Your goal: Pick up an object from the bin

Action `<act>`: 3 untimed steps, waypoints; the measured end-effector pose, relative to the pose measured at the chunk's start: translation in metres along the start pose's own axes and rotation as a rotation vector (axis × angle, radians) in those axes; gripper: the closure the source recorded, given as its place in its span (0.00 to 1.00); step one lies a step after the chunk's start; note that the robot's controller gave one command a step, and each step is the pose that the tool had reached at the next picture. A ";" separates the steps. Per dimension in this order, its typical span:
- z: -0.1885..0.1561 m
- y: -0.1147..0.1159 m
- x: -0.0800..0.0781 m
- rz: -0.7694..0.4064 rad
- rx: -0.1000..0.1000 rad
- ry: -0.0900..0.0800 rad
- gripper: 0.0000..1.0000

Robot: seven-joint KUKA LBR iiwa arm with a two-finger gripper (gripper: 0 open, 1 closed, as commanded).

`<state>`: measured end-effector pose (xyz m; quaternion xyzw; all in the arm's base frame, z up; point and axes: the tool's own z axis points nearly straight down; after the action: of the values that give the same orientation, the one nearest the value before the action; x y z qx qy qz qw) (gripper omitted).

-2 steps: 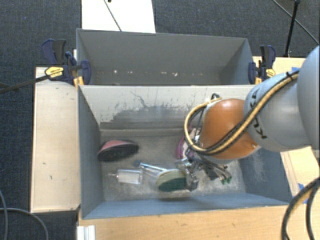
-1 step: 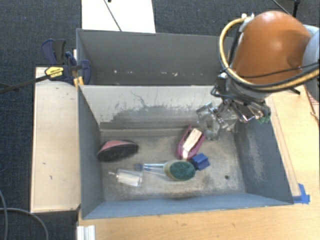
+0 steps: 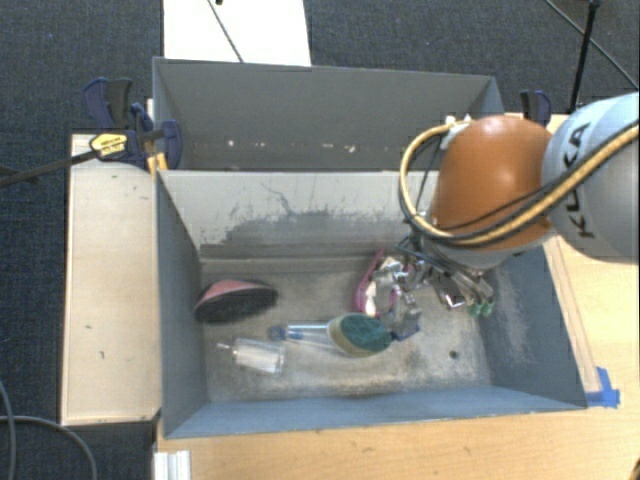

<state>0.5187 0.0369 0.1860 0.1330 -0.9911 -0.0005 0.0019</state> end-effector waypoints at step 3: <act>0.115 -0.003 -0.001 0.216 0.001 -0.021 0.00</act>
Offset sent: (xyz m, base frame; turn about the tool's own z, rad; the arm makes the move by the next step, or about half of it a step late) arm -0.0055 0.0030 -0.0384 0.2825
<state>0.5197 0.0346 0.0706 0.0256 -0.9996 -0.0010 -0.0085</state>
